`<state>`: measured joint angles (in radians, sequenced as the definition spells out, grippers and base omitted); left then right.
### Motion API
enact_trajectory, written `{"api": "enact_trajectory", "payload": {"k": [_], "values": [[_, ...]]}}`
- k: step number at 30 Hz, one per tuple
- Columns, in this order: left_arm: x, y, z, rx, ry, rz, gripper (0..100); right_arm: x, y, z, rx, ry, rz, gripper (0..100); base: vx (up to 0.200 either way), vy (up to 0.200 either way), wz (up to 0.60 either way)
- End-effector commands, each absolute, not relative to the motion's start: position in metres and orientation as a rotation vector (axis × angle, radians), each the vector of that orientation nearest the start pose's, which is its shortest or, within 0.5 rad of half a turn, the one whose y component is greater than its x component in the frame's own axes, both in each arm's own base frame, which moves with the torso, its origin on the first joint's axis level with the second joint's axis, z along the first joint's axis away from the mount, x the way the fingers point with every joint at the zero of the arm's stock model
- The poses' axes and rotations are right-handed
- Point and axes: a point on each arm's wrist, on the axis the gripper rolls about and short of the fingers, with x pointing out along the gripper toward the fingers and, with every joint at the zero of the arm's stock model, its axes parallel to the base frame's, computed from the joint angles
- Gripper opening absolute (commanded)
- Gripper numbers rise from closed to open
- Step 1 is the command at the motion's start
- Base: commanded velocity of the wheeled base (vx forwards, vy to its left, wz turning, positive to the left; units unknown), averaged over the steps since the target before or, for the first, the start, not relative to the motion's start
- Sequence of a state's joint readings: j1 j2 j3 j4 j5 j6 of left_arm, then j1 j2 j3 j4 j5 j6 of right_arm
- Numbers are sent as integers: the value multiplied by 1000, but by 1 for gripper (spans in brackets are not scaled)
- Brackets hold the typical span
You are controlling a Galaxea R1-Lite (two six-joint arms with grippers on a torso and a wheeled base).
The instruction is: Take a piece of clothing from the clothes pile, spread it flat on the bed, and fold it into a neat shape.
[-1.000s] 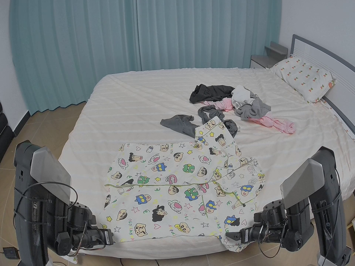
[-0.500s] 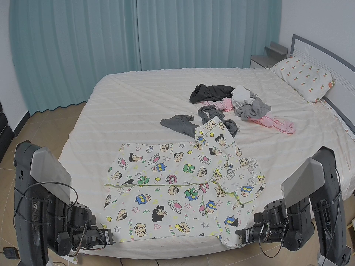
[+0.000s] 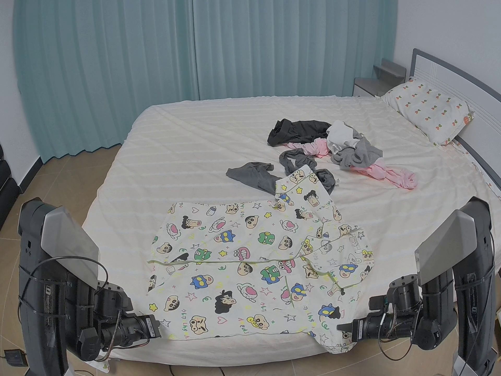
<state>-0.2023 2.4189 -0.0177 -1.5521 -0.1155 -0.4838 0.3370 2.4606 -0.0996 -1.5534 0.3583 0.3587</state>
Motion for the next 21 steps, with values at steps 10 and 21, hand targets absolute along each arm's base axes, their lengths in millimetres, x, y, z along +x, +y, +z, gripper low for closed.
{"api": "enact_trajectory", "payload": {"k": [10, 21], "values": [[210, -46, -37, -456, 847, -96, 0, 214, 74, -41, 373, 882, 529, 0, 0, 0, 0], [204, -44, -64, -309, 950, -106, 100, 214, 76, -43, 369, 891, 534, 0, 0, 0, 0]]}}
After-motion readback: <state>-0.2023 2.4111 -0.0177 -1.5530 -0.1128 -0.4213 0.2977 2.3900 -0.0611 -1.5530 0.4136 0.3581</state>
